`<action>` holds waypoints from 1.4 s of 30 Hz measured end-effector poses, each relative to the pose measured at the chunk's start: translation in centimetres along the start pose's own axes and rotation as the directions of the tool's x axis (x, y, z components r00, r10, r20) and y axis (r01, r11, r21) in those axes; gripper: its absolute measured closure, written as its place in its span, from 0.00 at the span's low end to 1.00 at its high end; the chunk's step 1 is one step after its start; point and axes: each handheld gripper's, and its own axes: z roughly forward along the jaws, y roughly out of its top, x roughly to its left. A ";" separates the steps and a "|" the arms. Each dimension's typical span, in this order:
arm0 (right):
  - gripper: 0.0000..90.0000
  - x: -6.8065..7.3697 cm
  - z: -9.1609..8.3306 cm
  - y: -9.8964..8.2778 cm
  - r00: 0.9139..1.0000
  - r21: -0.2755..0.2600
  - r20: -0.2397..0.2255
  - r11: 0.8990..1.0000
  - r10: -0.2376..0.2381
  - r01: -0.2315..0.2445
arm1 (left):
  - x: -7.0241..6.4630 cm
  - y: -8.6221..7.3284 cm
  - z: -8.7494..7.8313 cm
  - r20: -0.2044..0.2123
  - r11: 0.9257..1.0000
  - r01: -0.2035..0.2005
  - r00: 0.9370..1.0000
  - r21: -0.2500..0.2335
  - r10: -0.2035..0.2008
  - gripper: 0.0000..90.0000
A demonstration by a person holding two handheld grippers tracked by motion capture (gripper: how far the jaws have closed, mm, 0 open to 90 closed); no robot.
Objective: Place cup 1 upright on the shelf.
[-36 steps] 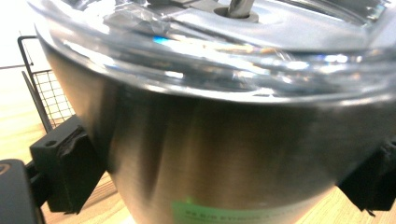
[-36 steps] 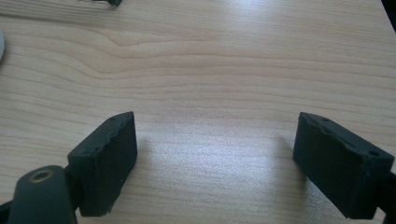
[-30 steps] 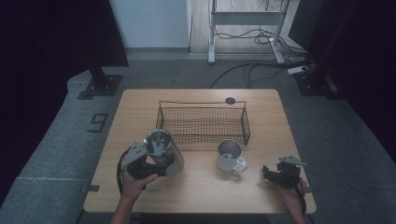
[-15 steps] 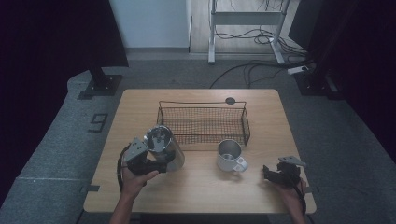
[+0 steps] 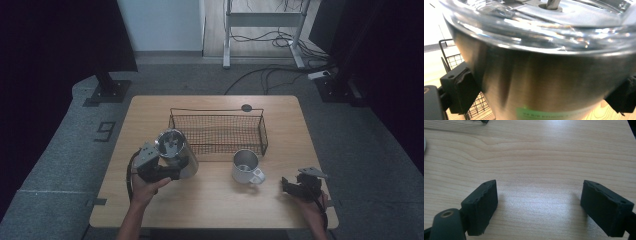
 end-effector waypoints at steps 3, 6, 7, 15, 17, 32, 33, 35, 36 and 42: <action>0.15 0.0 0.0 0.0 1.000 0.000 0.000 1.000 -0.001 0.001 | 0.1 0.2 0.2 -0.002 1.000 -0.003 1.000 0.004 0.003 0.05; 0.16 0.0 0.0 0.0 1.000 -0.001 0.000 1.000 -0.001 0.001 | 0.1 0.4 0.4 -0.004 1.000 -0.009 1.000 0.006 0.009 0.05; 0.16 0.0 0.0 0.0 1.000 0.000 0.000 1.000 -0.001 0.001 | 0.1 0.5 0.4 -0.005 1.000 -0.008 1.000 0.005 0.008 0.05; 0.16 0.0 0.0 0.0 1.000 -0.001 0.000 1.000 0.000 0.000 | 0.1 1.1 0.8 -0.008 1.000 -0.017 1.000 0.002 0.017 0.05; 0.16 0.0 0.0 0.0 1.000 -0.001 0.000 1.000 0.000 0.000 | 0.2 1.2 0.9 -0.009 1.000 -0.016 1.000 0.002 0.016 0.05; 0.16 0.0 0.0 0.0 1.000 -0.001 0.001 1.000 -0.001 0.001 | 0.8 2.5 1.9 -0.018 1.000 -0.018 1.000 -0.007 0.018 0.05; 0.16 0.0 0.0 0.0 1.000 -0.002 0.001 1.000 -0.002 0.002 | 0.8 2.6 2.0 -0.019 1.000 -0.019 1.000 -0.008 0.019 0.05; 0.16 0.0 0.0 0.0 1.000 -0.001 0.000 1.000 0.000 0.000 | 0.9 2.8 2.2 -0.021 1.000 -0.015 1.000 -0.009 0.015 0.05; 0.16 0.0 0.0 0.0 1.000 -0.001 0.001 1.000 0.000 0.000 | 1.0 2.9 2.3 -0.020 1.000 -0.013 1.000 -0.010 0.012 0.05; 0.16 0.0 0.0 0.0 1.000 -0.002 0.000 1.000 -0.003 0.003 | 1.3 3.3 2.8 -0.023 1.000 -0.016 1.000 -0.016 0.015 0.05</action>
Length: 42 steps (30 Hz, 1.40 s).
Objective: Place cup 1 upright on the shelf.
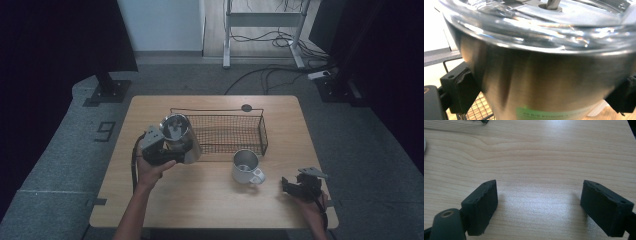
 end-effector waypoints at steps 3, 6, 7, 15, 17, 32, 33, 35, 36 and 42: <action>0.16 0.0 0.0 0.0 1.000 0.001 0.000 1.000 0.002 -0.002 | 0.1 0.1 0.3 -0.001 1.000 0.004 1.000 0.001 -0.004 0.05; 0.16 0.0 0.0 0.0 1.000 0.000 0.000 1.000 0.002 -0.002 | 0.3 0.1 0.6 -0.004 1.000 -0.001 1.000 0.007 0.001 0.05; 0.16 0.0 0.0 0.0 1.000 0.000 0.000 1.000 0.002 -0.002 | 0.3 0.1 0.7 -0.006 1.000 -0.002 1.000 0.008 0.002 0.05; 0.16 0.0 0.0 0.0 1.000 -0.001 0.001 1.000 0.000 0.000 | 0.6 0.4 1.2 -0.014 1.000 -0.008 1.000 0.011 0.008 0.05; 0.16 0.0 0.0 0.0 1.000 0.000 0.001 1.000 0.002 -0.002 | 0.7 0.4 1.4 -0.017 1.000 -0.007 1.000 0.014 0.008 0.05; 0.16 0.0 0.0 0.0 1.000 -0.001 0.005 1.000 0.004 -0.004 | 1.2 1.3 2.1 -0.028 1.000 -0.004 1.000 0.013 0.004 0.05; 0.16 0.0 0.0 0.0 1.000 -0.001 0.005 1.000 0.005 -0.005 | 1.2 1.3 2.1 -0.028 1.000 -0.007 1.000 0.012 0.007 0.05; 0.16 0.0 0.0 0.0 1.000 -0.002 0.005 1.000 0.005 -0.004 | 1.3 1.5 2.2 -0.028 1.000 -0.008 1.000 0.010 0.008 0.05; 0.16 0.0 0.0 0.0 1.000 -0.002 0.006 1.000 0.004 -0.004 | 1.3 1.6 2.3 -0.029 1.000 -0.007 1.000 0.009 0.008 0.05; 0.16 0.0 0.0 0.0 1.000 -0.002 0.006 1.000 0.004 -0.004 | 1.5 1.8 2.6 -0.030 1.000 -0.004 1.000 0.002 0.004 0.05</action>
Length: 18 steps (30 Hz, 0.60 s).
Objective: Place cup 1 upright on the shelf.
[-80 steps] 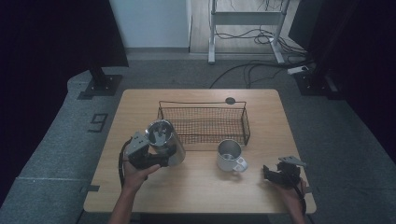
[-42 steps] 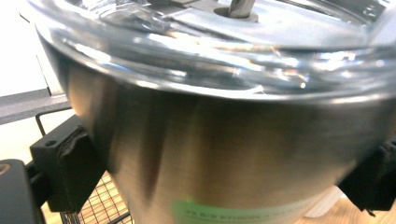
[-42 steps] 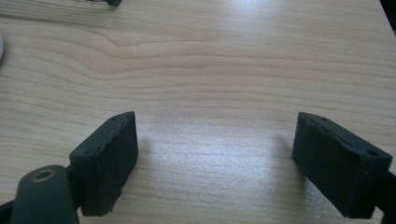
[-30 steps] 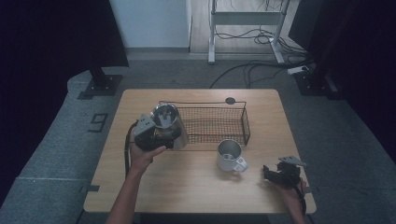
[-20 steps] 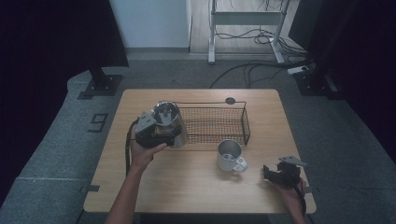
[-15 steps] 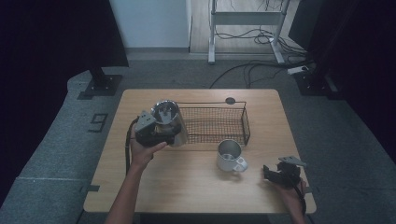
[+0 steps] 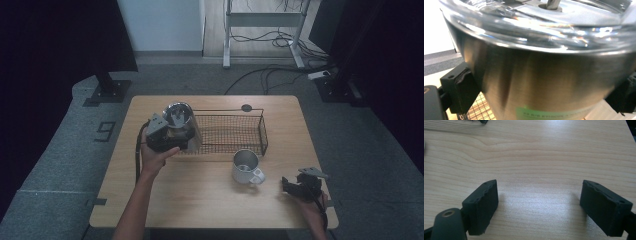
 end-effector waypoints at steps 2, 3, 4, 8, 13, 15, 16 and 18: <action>0.16 0.0 0.0 0.0 1.000 0.000 0.001 1.000 0.000 0.000 | 0.1 0.0 0.1 -0.001 1.000 0.007 1.000 -0.002 -0.007 0.05; 0.16 0.0 0.0 0.0 1.000 0.000 0.001 1.000 0.000 0.000 | 0.1 0.0 0.2 -0.003 1.000 0.008 1.000 -0.001 -0.008 0.05; 0.16 0.0 0.0 0.0 1.000 0.000 0.001 1.000 0.000 0.000 | 0.2 0.1 0.3 -0.004 1.000 0.005 1.000 0.001 -0.005 0.05; 0.17 0.0 0.0 0.0 1.000 0.000 0.002 1.000 0.000 0.000 | 0.3 0.2 0.8 -0.007 1.000 0.008 1.000 0.003 -0.008 0.05; 0.17 0.0 0.0 0.0 1.000 -0.001 0.003 1.000 0.001 -0.001 | 0.4 0.3 1.4 -0.010 1.000 0.005 1.000 0.008 -0.005 0.05; 0.17 0.0 0.0 0.0 1.000 -0.001 0.003 1.000 0.001 -0.001 | 0.4 0.3 1.7 -0.012 1.000 0.005 1.000 0.009 -0.005 0.05; 0.17 0.0 0.0 0.0 1.000 -0.001 0.003 1.000 0.001 -0.001 | 0.3 0.3 1.8 -0.015 1.000 0.003 1.000 0.009 -0.002 0.05; 0.17 0.0 0.0 0.0 1.000 -0.001 0.004 1.000 0.001 -0.001 | 0.3 0.3 2.1 -0.015 1.000 0.003 1.000 0.008 -0.003 0.05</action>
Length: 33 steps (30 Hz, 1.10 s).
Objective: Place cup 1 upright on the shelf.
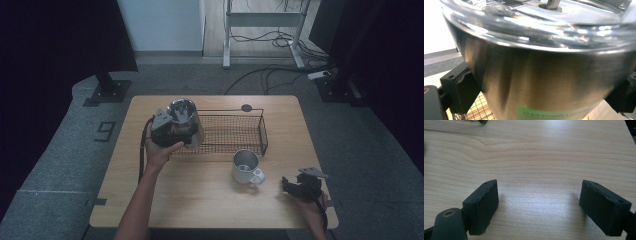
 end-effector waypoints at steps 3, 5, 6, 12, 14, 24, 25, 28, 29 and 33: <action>0.17 0.0 0.0 0.0 1.000 0.000 0.001 1.000 0.000 0.000 | 0.0 0.2 0.4 0.000 1.000 0.004 1.000 -0.008 -0.004 0.05; 0.17 0.0 0.0 0.0 1.000 -0.001 0.001 1.000 -0.001 0.001 | 0.0 0.3 0.6 0.000 1.000 0.007 1.000 -0.012 -0.007 0.05; 0.17 0.0 0.0 0.0 1.000 -0.001 0.001 1.000 -0.001 0.001 | 0.1 0.4 0.7 0.000 1.000 0.006 1.000 -0.011 -0.006 0.05; 0.17 0.0 0.0 0.0 1.000 -0.001 0.001 1.000 -0.001 0.001 | 0.2 0.7 1.1 -0.006 1.000 0.001 1.000 -0.008 -0.001 0.05; 0.17 0.0 0.0 0.0 1.000 -0.001 0.001 1.000 -0.001 0.001 | 0.2 0.7 1.2 -0.007 1.000 0.001 1.000 -0.008 -0.001 0.05; 0.17 0.0 0.0 0.0 1.000 0.000 0.002 1.000 -0.002 0.002 | 0.4 0.9 2.3 -0.023 1.000 -0.001 1.000 -0.001 0.001 0.05; 0.17 0.0 0.0 0.0 1.000 0.000 0.002 1.000 -0.002 0.002 | 0.4 0.9 2.4 -0.022 1.000 -0.001 1.000 -0.001 0.001 0.05; 0.17 0.0 0.0 0.0 1.000 0.000 0.002 1.000 -0.003 0.003 | 0.5 0.9 2.7 -0.023 1.000 0.003 1.000 0.000 -0.003 0.05; 0.17 0.0 0.0 0.0 1.000 0.000 0.002 1.000 -0.003 0.003 | 0.6 0.9 2.9 -0.024 1.000 0.001 1.000 0.001 -0.001 0.05; 0.17 0.0 0.0 0.0 1.000 0.000 0.002 1.000 -0.003 0.003 | 0.7 0.7 3.4 -0.028 1.000 0.002 1.000 0.009 -0.002 0.05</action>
